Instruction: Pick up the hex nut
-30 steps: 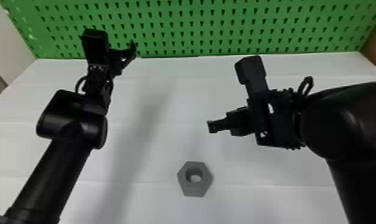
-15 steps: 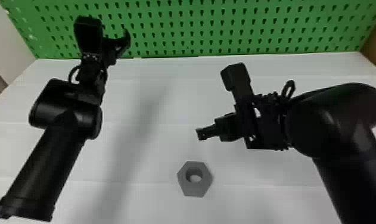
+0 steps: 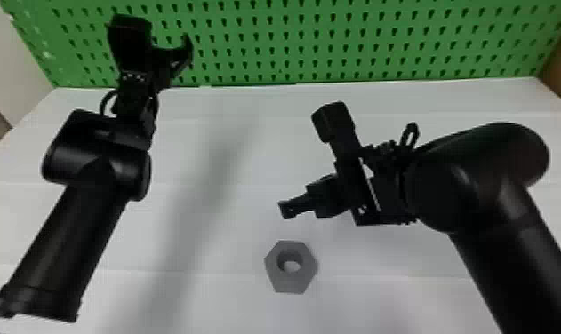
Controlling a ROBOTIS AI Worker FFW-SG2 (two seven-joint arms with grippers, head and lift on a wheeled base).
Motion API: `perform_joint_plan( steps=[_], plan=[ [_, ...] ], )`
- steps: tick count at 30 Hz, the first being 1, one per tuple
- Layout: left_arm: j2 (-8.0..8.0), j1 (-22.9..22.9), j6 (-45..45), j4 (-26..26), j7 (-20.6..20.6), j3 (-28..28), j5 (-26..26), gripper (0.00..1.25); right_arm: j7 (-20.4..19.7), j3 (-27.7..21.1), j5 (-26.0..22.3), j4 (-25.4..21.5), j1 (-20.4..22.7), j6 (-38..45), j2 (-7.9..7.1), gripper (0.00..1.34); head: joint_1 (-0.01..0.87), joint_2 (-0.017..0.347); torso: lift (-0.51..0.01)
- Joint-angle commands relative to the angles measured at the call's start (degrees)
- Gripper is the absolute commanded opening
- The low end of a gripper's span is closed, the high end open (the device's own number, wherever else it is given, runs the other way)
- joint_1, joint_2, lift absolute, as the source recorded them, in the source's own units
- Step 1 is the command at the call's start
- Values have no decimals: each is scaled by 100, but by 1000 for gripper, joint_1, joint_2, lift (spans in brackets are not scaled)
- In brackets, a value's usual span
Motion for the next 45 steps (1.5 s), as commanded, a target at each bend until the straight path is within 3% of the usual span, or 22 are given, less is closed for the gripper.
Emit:
perform_joint_plan(
  steps=[1, 45],
  plan=[
    [13, -54, -2, 9, 8, 3, -20, 1161, 181, 75, 0, 156, -43, -56, 8, 1239, 785, 140, -92],
    [92, -229, -108, 62, 87, 64, -116, 1160, 1051, 418, -150, 1554, -509, 146, 43, 1239, 785, 140, -92]
  ],
)
